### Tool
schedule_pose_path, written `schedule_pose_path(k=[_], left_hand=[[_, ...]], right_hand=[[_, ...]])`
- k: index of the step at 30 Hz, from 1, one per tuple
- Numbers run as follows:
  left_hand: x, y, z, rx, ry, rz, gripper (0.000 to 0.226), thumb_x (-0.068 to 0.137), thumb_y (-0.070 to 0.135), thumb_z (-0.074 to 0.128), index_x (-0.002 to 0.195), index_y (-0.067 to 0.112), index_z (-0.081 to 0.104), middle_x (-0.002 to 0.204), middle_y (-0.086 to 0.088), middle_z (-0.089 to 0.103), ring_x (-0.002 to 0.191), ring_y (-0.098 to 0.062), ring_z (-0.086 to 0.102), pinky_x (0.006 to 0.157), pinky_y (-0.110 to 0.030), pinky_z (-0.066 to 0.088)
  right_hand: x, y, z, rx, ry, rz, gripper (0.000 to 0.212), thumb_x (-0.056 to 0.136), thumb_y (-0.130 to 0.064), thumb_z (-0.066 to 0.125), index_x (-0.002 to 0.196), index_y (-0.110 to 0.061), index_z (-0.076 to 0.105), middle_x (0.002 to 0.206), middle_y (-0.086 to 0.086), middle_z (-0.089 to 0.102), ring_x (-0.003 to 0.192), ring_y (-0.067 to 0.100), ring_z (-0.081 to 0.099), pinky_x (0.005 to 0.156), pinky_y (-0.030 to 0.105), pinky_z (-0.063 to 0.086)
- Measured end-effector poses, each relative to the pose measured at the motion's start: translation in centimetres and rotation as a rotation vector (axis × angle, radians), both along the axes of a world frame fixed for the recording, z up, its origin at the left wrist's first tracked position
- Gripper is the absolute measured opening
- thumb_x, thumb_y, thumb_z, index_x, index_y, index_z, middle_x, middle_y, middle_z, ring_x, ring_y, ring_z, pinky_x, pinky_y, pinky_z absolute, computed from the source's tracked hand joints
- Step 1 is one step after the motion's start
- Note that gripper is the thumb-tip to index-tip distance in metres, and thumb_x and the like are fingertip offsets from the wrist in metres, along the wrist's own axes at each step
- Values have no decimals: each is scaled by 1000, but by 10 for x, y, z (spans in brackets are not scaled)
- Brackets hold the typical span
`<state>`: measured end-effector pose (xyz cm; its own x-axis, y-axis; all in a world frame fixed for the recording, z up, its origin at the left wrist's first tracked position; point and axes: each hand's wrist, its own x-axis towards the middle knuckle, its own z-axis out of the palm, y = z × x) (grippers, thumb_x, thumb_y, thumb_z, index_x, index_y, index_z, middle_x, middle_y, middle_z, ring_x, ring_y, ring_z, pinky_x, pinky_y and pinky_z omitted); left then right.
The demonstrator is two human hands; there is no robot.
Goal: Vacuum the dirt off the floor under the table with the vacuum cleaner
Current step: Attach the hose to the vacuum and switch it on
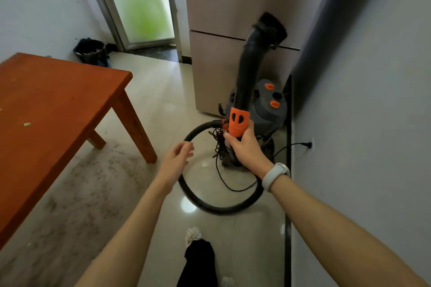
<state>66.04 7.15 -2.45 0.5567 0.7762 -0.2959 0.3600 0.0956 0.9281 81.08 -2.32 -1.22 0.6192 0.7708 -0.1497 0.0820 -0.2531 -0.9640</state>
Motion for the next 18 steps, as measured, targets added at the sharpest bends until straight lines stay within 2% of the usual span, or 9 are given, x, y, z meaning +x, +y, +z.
schedule_pose_path(k=[2, 5, 7, 9, 11, 13, 16, 18], left_hand=[[17, 5, 19, 68, -89, -15, 20, 100, 30, 41, 113, 22, 53, 105, 9, 59, 110, -17, 58, 86, -24, 48], [51, 14, 48, 193, -182, -74, 38, 99, 35, 43, 134, 21, 44, 126, 5, 55, 118, -13, 53, 94, -25, 47], [74, 21, 62, 223, -206, -66, 49, 98, 33, 45, 143, 19, 34, 128, 8, 48, 116, -7, 48, 90, -18, 45], [94, 33, 65, 215, -206, -24, 49, 97, 29, 49, 142, 19, 34, 118, 12, 46, 109, -6, 48, 83, -15, 45], [108, 50, 57, 192, -192, 25, 44, 96, 28, 52, 137, 20, 38, 114, 11, 51, 107, -11, 55, 90, -30, 51], [115, 67, 46, 157, -179, 22, 35, 96, 26, 51, 129, 21, 42, 107, 4, 58, 101, -19, 62, 91, -41, 53], [114, 88, 35, 106, -237, -68, 25, 97, 20, 50, 119, 29, 43, 104, 0, 60, 95, -21, 64, 83, -33, 55], [108, 105, 33, 49, -291, -131, 26, 97, 17, 49, 118, 31, 43, 104, -4, 61, 92, -18, 64, 76, -24, 53]], right_hand=[[9, -2, -5, -75, -130, 77, 54, 94, -17, 55, 136, -22, 20, 116, 1, 51, 108, 18, 55, 95, 34, 45], [13, 9, -9, -153, -326, 143, 53, 93, -26, 57, 135, -19, 25, 115, 0, 52, 103, 15, 57, 83, 25, 44], [10, 20, -10, -171, -349, 145, 52, 92, -29, 59, 133, -19, 29, 113, -1, 52, 100, 14, 56, 82, 26, 45], [6, 33, -12, -180, -333, 154, 51, 91, -31, 60, 132, -20, 32, 112, -2, 53, 98, 14, 56, 83, 29, 47], [3, 46, -15, -164, -272, 191, 49, 91, -29, 60, 131, -21, 33, 109, -5, 55, 97, 12, 57, 83, 29, 47], [6, 57, -12, -176, -160, 256, 46, 92, -29, 58, 131, -22, 35, 107, -7, 54, 97, 9, 55, 84, 26, 44], [27, 71, -14, -251, -50, 371, 36, 93, -34, 56, 125, -23, 45, 112, -6, 58, 100, 9, 57, 86, 25, 45], [42, 79, -13, -193, 52, 233, 36, 95, -31, 52, 127, -16, 48, 115, 1, 61, 98, 10, 60, 85, 26, 49]])
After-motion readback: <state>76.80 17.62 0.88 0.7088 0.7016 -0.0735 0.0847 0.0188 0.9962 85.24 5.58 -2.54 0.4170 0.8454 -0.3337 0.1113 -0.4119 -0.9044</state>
